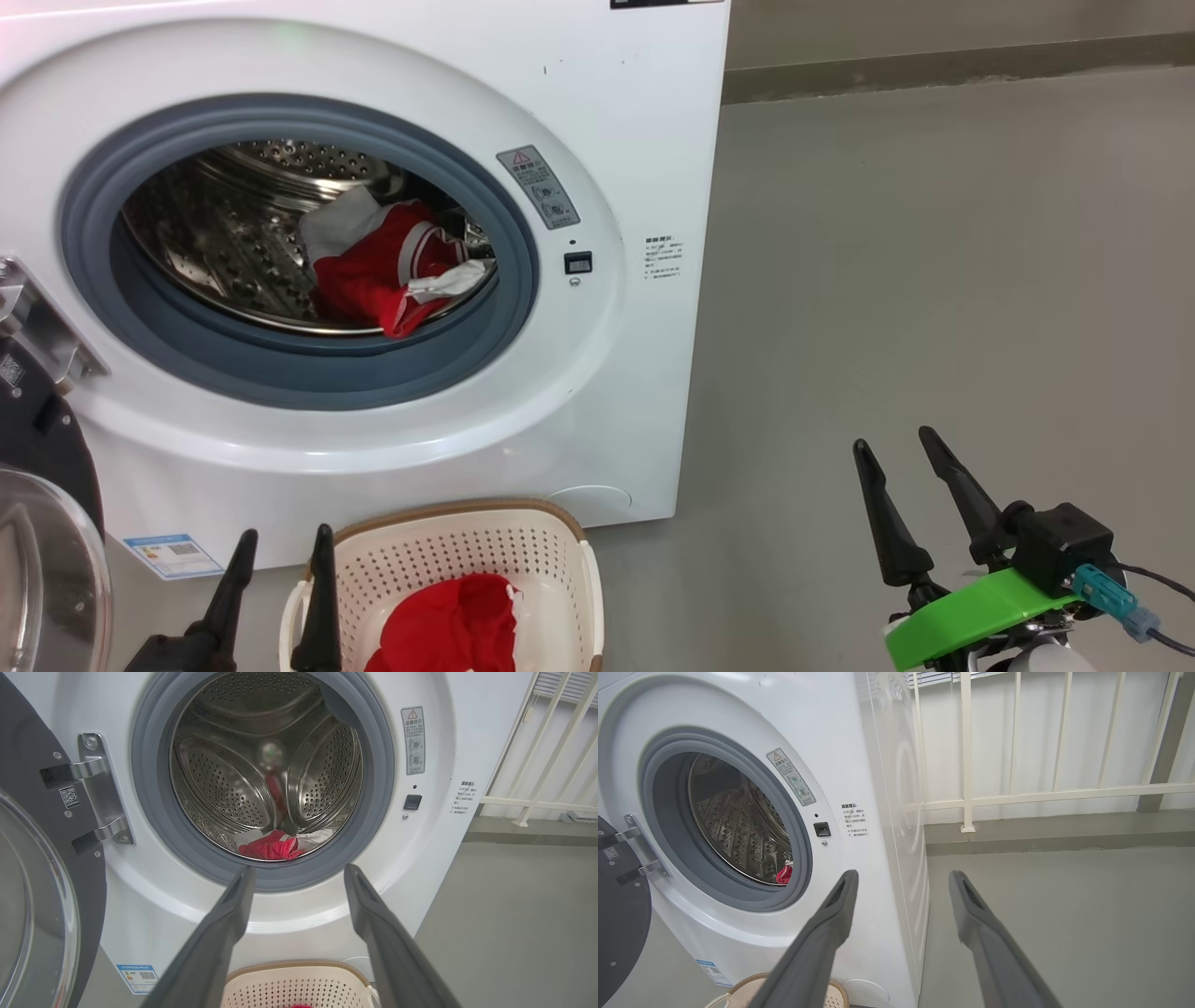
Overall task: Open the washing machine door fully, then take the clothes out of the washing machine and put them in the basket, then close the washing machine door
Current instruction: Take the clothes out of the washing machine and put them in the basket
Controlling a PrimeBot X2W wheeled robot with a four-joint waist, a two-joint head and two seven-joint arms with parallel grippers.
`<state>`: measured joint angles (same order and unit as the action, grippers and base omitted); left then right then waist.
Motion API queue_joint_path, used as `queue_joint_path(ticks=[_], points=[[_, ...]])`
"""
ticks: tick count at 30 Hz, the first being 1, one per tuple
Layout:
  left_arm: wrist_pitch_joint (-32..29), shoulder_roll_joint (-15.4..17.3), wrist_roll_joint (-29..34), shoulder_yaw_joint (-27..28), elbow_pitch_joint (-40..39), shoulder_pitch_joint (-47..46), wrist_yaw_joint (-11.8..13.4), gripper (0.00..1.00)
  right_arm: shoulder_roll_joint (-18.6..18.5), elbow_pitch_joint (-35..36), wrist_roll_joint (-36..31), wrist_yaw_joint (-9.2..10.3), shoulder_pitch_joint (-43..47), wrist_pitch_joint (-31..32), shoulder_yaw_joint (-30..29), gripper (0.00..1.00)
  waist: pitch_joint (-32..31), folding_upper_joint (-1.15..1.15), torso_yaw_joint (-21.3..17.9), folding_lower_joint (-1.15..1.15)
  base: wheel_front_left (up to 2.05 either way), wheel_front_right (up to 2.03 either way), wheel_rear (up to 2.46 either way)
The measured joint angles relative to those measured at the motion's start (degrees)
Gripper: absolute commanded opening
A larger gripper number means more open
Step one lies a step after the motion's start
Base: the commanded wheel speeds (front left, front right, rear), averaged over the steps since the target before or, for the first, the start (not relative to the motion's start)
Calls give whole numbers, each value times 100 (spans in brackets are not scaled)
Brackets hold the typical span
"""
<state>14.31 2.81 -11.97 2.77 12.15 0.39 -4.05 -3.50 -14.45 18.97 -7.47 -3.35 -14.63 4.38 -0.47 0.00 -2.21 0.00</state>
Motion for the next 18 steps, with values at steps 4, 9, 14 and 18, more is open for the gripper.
queue_joint_path(ticks=[4, 9, 14, 18], points=[[0, -3, 54, 20, -54, 8, 0, 100, 16, 36, -3, 0, 27, 0, -4, 100, -22, 0, -2, 0, 0, 0, 0], [0, -5, 92, 31, -67, 94, 0, 100, 23, 54, -94, 0, 90, 0, -11, 100, -20, 0, -4, 0, 0, 0, 0], [0, -8, 153, 24, -89, 94, -1, 100, 23, 62, -96, 0, 90, 0, -16, 100, 3, 0, 9, 0, 0, 0, 0], [0, -12, 153, 16, -99, 94, -1, 100, 23, 62, -96, 0, 90, 0, -19, 100, 24, 0, 18, 0, 0, 0, 0]])
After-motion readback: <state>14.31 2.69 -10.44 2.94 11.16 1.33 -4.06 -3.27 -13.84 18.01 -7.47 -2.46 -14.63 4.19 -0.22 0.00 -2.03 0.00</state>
